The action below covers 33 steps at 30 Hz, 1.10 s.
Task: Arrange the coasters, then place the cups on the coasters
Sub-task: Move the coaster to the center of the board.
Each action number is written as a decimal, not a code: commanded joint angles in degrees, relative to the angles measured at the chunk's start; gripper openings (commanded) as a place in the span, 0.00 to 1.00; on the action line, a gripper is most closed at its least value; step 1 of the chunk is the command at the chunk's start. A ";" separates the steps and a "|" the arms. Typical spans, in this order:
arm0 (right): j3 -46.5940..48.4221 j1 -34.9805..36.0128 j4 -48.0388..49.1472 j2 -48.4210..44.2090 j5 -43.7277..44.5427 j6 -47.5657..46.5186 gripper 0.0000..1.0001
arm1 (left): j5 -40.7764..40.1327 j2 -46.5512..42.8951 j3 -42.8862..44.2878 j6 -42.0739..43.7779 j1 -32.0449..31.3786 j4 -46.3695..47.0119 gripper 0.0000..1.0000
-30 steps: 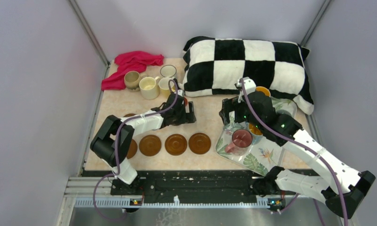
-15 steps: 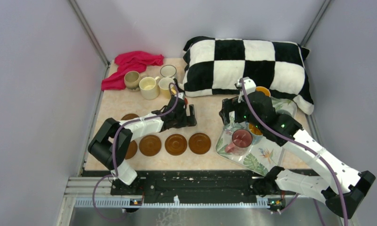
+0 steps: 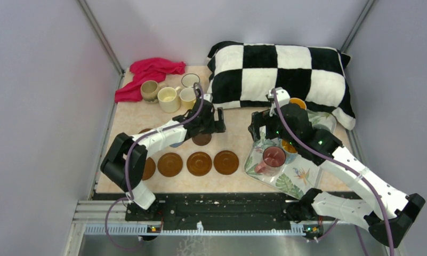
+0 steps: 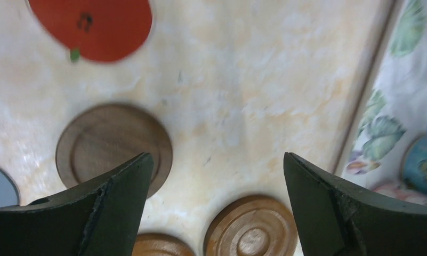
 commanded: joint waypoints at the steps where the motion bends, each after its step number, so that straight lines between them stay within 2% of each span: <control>1: 1.81 0.23 2.02 -0.29 0.54 0.23 0.99 | -4.19 2.93 7.64 3.16 0.03 -0.47 0.98; 14: 2.07 0.25 1.62 -0.41 1.01 0.06 0.99 | -5.40 14.24 19.28 8.64 5.45 0.22 0.98; 19: 2.09 0.20 1.66 -0.42 1.04 0.00 0.99 | -6.09 17.26 20.03 11.51 6.85 1.88 0.98; 33: 1.73 0.23 1.93 -0.33 1.41 0.04 0.99 | -2.86 23.11 21.59 11.97 8.37 2.95 0.98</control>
